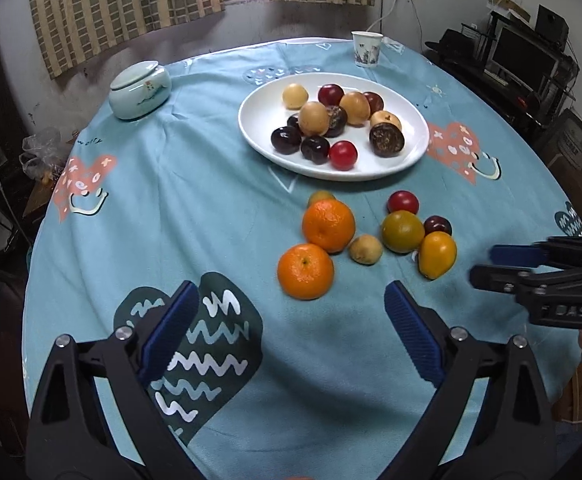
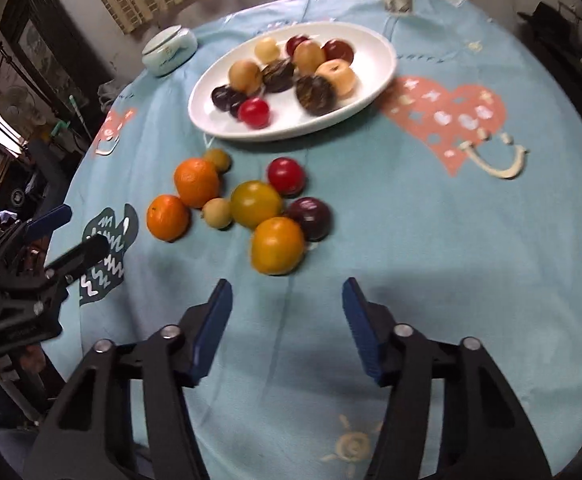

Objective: Organize fruits
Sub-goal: 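Grasp an orange with the left gripper while the right gripper grasps another orange, then carry both oranges over the white plate and open both grippers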

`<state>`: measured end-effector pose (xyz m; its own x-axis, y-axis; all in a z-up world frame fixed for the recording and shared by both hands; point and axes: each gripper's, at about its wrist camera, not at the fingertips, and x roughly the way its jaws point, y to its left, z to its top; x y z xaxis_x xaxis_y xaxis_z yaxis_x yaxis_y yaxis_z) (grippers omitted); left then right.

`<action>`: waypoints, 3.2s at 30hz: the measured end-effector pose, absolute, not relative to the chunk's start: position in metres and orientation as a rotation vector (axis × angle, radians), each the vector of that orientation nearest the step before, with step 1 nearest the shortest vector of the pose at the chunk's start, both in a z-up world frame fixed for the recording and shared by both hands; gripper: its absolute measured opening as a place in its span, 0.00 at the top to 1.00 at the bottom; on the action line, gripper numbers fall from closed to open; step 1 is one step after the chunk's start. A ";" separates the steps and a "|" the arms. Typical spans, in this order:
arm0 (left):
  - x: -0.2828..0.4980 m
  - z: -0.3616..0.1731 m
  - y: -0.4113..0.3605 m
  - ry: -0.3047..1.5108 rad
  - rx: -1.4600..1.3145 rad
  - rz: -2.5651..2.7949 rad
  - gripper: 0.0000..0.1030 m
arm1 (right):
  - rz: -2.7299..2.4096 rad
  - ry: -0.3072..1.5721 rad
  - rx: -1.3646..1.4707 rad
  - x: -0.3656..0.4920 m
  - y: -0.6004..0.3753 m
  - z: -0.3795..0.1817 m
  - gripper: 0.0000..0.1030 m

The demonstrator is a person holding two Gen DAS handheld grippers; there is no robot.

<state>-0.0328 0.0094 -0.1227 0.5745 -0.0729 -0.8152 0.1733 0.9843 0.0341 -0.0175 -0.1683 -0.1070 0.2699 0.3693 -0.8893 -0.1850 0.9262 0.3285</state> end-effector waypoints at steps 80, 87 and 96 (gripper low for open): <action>-0.027 -0.107 0.010 1.031 0.048 -0.221 0.57 | 0.440 1.247 0.129 -0.051 -0.171 -0.112 0.64; -0.024 -0.121 0.014 1.068 0.022 -0.234 0.56 | 0.427 1.272 0.132 -0.048 -0.181 -0.117 0.64; -0.017 -0.118 0.006 1.053 0.022 -0.261 0.56 | 0.453 1.291 0.132 -0.041 -0.172 -0.122 0.64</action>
<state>-0.0169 0.0057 -0.1178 0.4669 -0.2022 -0.8609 0.2236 0.9689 -0.1063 -0.0406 -0.1724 -0.1221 0.2024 0.3961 -0.8956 -0.2507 0.9050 0.3436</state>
